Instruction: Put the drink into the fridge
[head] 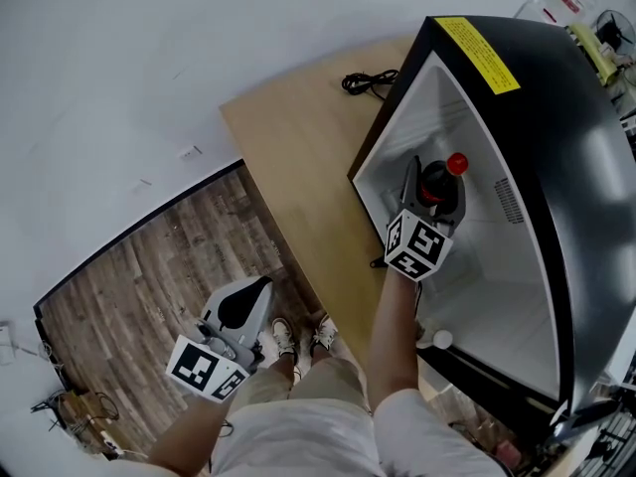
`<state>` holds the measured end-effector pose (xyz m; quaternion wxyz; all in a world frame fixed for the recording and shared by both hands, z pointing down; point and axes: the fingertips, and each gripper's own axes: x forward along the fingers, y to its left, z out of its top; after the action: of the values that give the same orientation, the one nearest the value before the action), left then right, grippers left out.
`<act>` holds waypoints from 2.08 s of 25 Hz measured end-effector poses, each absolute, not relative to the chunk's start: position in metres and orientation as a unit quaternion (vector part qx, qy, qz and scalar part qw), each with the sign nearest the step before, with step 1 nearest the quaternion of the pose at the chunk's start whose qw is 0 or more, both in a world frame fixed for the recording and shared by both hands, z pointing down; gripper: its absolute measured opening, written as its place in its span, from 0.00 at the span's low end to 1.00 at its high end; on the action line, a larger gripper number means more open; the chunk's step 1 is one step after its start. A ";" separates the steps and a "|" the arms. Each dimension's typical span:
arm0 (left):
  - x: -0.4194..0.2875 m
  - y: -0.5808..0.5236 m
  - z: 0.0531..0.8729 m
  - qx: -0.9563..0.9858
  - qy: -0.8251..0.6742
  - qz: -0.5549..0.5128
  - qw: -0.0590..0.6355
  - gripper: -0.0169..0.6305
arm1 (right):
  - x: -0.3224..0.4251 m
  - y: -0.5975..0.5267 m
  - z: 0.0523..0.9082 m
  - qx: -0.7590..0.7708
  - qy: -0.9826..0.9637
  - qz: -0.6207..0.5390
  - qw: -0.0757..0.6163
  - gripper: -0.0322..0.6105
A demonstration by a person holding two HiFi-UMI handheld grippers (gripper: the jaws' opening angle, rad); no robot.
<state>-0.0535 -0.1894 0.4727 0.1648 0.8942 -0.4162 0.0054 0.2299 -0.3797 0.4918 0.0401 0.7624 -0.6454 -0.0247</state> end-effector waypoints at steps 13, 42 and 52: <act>-0.054 -0.183 0.470 0.896 -0.412 -0.002 0.167 0.05 | 0.235 -0.365 0.493 0.766 -0.641 -0.004 0.037 0.53; -0.070 -0.158 0.470 0.896 -0.409 -0.005 0.170 0.05 | 0.227 -0.348 0.505 0.771 -0.633 0.021 0.059 0.70; -0.078 -0.150 0.468 0.897 -0.408 -0.009 0.169 0.05 | 0.221 -0.334 0.505 0.777 -0.627 0.026 0.053 0.70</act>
<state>-0.0782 -0.1500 0.4684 0.1691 0.8971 -0.4082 -0.0086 0.2208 -0.3344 0.5046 0.0528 0.7772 -0.6265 0.0259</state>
